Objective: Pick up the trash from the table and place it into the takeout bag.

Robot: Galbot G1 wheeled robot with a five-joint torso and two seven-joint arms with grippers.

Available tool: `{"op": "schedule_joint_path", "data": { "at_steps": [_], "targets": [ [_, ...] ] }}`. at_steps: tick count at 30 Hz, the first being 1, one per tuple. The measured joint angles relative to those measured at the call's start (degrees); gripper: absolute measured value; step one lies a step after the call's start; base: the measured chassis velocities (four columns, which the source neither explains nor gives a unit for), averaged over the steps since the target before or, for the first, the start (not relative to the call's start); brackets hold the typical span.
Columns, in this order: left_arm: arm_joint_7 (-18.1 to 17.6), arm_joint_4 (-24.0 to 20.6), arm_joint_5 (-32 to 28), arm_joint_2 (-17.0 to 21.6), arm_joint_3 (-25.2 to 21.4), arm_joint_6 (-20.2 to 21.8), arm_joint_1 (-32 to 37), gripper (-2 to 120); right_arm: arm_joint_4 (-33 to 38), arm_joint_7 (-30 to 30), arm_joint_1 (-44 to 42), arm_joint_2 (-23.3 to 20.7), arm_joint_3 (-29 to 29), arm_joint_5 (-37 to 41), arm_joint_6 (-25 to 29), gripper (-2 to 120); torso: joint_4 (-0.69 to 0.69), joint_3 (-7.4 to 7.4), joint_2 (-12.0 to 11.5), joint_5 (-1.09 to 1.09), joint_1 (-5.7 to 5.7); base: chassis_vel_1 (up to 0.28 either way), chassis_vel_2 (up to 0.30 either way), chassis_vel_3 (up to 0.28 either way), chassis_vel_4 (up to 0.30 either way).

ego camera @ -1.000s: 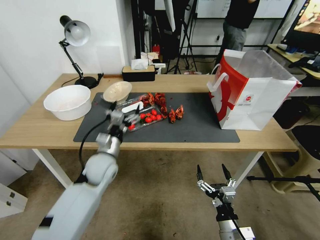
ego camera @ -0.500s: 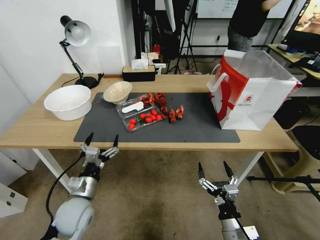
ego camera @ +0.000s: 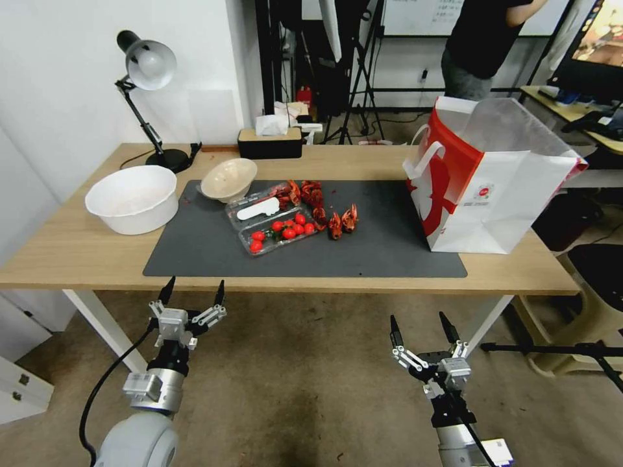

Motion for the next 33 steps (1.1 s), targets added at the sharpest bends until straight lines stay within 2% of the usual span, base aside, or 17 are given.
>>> {"op": "schedule_joint_path", "data": {
  "at_steps": [11, 15, 17, 19, 20, 22, 23, 25, 27, 29, 30, 33],
  "targets": [
    [-0.1, 0.8, -1.1, 0.4, 0.3, 0.1, -0.8, 100, -0.2, 0.0, 0.3, 0.1, -0.2, 0.0, 0.0, 100, 0.01, 0.0, 0.0, 0.0, 0.0, 0.0, 0.0, 0.0, 0.0],
    [-1.3, 0.2, -5.0, 1.3, 0.8, 2.9, -2.4, 100, -0.3, 0.0, 0.4, 0.1, -0.2, 0.0, 0.0, 100, 0.01, 0.0, 0.0, -0.01, 0.0, 0.0, 0.0, 0.0, 0.0],
    [-3.1, -1.0, -9.6, 2.3, 1.4, 6.5, -4.6, 100, -0.3, 0.0, 0.4, 0.2, -0.2, 0.0, 0.0, 100, 0.0, 0.0, 0.0, -0.01, 0.0, 0.0, 0.0, 0.0, 0.0],
    [-5.7, -2.3, -16.6, 3.6, 2.4, 11.0, -7.9, 100, -0.5, 0.0, 0.4, 0.2, -0.2, 0.0, 0.0, 100, 0.01, 0.0, 0.0, 0.0, 0.0, 0.0, 0.0, 0.0, 0.0],
    [-5.7, -2.3, -16.6, 3.6, 2.4, 11.0, -7.9, 100, -0.5, 0.0, 0.4, 0.2, -0.2, 0.0, 0.0, 100, 0.01, 0.0, 0.0, 0.0, 0.0, 0.0, 0.0, 0.0, 0.0],
    [-9.0, -3.1, -23.5, 4.7, 3.6, 14.9, -12.4, 100, -0.6, 0.1, 0.4, 0.3, -0.2, 0.0, 0.0, 100, 0.0, 0.0, 0.0, -0.01, 0.0, 0.0, 0.0, 0.0, 0.0],
    [-9.0, -3.1, -23.5, 4.7, 3.6, 14.9, -12.4, 100, -0.6, 0.1, 0.4, 0.3, -0.2, 0.0, 0.0, 100, 0.0, 0.0, 0.0, -0.01, 0.0, 0.0, 0.0, 0.0, 0.0],
    [-12.1, -3.2, -30.1, 5.6, 4.9, 17.6, -17.0, 100, -0.7, 0.1, 0.4, 0.4, -0.3, -0.1, 0.0, 100, 0.0, 0.01, 0.0, -0.01, 0.0, 0.0, 0.0, 0.0, 0.0],
    [-15.4, -2.5, -36.5, 6.1, 6.1, 20.1, -21.5, 100, -0.9, 0.1, 0.4, 0.5, -0.3, -0.1, -0.1, 100, -0.01, 0.0, 0.0, 0.01, 0.0, 0.0, 0.0, 0.0, 0.0],
    [-15.4, -2.5, -36.5, 6.1, 6.1, 20.1, -21.5, 100, -0.9, 0.1, 0.4, 0.5, -0.3, -0.1, -0.1, 100, -0.01, 0.0, 0.0, 0.01, 0.0, 0.0, 0.0, 0.0, 0.0],
    [-19.3, -0.6, -44.2, 6.6, 7.7, 23.0, -27.3, 100, -1.1, 0.1, 0.4, 0.6, -0.3, -0.2, -0.1, 100, 0.0, 0.01, 0.0, -0.02, 0.0, 0.0, 0.0, 0.0, 0.0],
    [-21.8, 1.8, -49.9, 6.8, 8.9, 25.3, -32.5, 100, -1.2, 0.1, 0.4, 0.7, -0.3, -0.2, -0.2, 100, 0.01, 0.01, 0.0, 0.0, 0.0, 0.0, 0.0, 0.0, 0.0]
  ]
}}
